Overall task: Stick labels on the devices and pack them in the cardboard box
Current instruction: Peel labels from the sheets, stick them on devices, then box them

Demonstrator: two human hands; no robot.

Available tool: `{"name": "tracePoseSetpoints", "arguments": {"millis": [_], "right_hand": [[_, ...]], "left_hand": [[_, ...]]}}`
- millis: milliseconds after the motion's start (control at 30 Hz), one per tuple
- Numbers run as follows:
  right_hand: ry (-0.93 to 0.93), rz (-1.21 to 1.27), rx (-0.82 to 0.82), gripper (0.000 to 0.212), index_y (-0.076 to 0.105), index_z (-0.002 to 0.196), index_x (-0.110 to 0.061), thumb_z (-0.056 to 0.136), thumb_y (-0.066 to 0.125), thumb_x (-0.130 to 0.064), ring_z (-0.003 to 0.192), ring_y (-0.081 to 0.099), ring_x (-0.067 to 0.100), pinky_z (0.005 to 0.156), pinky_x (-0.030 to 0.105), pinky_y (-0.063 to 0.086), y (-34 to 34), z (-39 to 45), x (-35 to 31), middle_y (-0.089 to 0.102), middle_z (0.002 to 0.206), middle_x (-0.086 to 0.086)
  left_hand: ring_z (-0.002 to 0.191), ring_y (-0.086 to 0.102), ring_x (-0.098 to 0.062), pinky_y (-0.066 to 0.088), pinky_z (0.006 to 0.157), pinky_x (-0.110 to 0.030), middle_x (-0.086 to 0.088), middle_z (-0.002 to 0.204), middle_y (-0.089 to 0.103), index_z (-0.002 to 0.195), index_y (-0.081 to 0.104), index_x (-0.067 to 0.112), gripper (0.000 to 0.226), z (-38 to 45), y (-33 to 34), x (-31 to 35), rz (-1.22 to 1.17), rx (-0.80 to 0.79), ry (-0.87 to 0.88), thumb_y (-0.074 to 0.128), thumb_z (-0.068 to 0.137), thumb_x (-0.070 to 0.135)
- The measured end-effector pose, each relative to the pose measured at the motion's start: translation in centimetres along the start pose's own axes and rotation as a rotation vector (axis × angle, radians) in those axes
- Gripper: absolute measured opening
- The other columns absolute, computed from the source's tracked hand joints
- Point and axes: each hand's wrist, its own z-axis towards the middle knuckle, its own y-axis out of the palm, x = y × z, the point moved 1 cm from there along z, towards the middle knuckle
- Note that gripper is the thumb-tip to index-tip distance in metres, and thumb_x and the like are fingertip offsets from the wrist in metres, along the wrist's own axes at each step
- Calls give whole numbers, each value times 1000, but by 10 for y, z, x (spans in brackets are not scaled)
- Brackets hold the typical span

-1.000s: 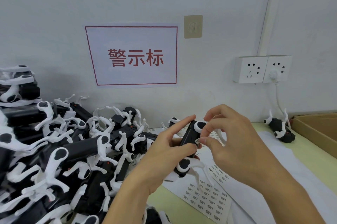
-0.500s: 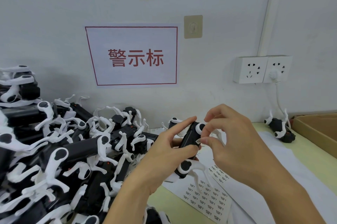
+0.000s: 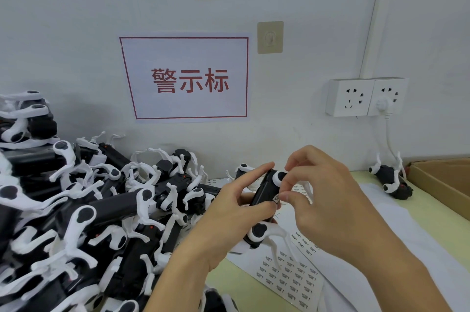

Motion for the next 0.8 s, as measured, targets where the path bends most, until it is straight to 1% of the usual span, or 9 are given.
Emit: {"name": "tracePoseSetpoints", "arguments": {"millis": [133, 200, 333, 600, 800], "right_hand": [[-1, -4, 2, 20, 65, 70, -30, 85, 71, -19, 95, 53, -1, 80, 32, 49, 1, 0, -1, 48, 102, -23], [-3, -8, 3, 19, 65, 70, -30, 84, 71, -19, 95, 53, -1, 79, 32, 49, 2, 0, -1, 48, 101, -23], [-12, -21, 14, 19, 65, 70, -29, 84, 72, -18, 94, 53, 0, 77, 32, 49, 3, 0, 0, 49, 101, -24], [-16, -8, 33, 21, 65, 69, -30, 84, 72, -17, 90, 55, 1, 75, 33, 50, 3, 0, 1, 52, 98, -22], [-21, -7, 37, 21, 65, 69, -31, 84, 72, -17, 92, 55, 0, 76, 31, 49, 3, 0, 2, 52, 99, -22]], "left_hand": [[84, 72, -15, 52, 89, -30, 1, 91, 76, 123, 59, 59, 58, -1, -1, 0, -1, 0, 6, 71, 75, 28], [82, 72, -15, 52, 87, -28, -1, 92, 77, 122, 60, 59, 56, -1, -1, 0, 0, 5, 4, 71, 76, 29], [82, 72, -16, 54, 92, -34, -3, 96, 77, 120, 60, 59, 55, -1, -1, 0, -1, 7, 5, 72, 75, 29], [82, 72, -17, 54, 93, -36, -3, 96, 77, 121, 59, 59, 57, 0, -1, -1, 13, -2, 11, 71, 73, 31], [82, 73, -18, 54, 89, -33, -5, 96, 77, 122, 59, 59, 54, 0, -1, 0, 22, -1, 17, 71, 77, 32]]}}
